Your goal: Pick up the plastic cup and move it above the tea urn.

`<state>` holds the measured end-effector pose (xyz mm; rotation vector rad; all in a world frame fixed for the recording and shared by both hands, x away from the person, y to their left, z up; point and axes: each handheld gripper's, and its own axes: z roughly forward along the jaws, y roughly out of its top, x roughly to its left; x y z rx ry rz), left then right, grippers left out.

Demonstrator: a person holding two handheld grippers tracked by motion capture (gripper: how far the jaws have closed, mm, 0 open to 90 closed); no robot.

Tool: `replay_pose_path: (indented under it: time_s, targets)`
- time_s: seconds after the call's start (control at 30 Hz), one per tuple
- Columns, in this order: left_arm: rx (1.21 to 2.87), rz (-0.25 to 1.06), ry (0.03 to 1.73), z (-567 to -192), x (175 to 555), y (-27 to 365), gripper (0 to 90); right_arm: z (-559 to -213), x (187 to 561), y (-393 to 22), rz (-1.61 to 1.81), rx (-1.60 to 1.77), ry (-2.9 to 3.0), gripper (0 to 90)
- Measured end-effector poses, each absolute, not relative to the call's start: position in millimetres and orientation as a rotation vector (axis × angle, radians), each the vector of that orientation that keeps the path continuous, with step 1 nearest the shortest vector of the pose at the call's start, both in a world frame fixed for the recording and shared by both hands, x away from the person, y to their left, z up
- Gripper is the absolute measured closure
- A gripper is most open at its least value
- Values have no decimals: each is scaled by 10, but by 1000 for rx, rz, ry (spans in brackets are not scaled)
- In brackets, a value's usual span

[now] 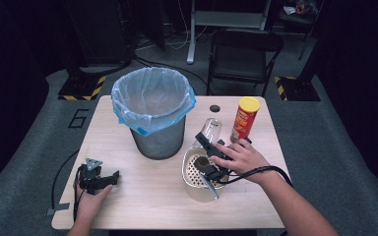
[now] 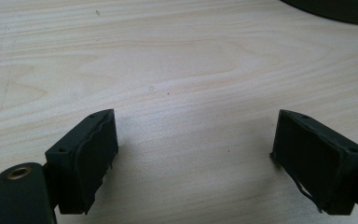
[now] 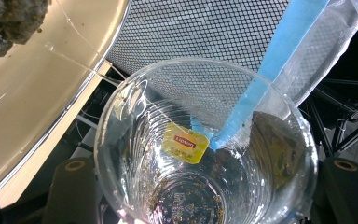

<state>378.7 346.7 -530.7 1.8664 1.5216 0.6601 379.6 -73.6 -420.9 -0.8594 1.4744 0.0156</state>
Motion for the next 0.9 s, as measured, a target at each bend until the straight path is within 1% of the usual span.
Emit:
replay_pose_path:
  time_s: [0.9]
  targets:
    - [1866,660,1522,-5307,3787,3467,136,-4193,3759,-722,26,-876,1452,341]
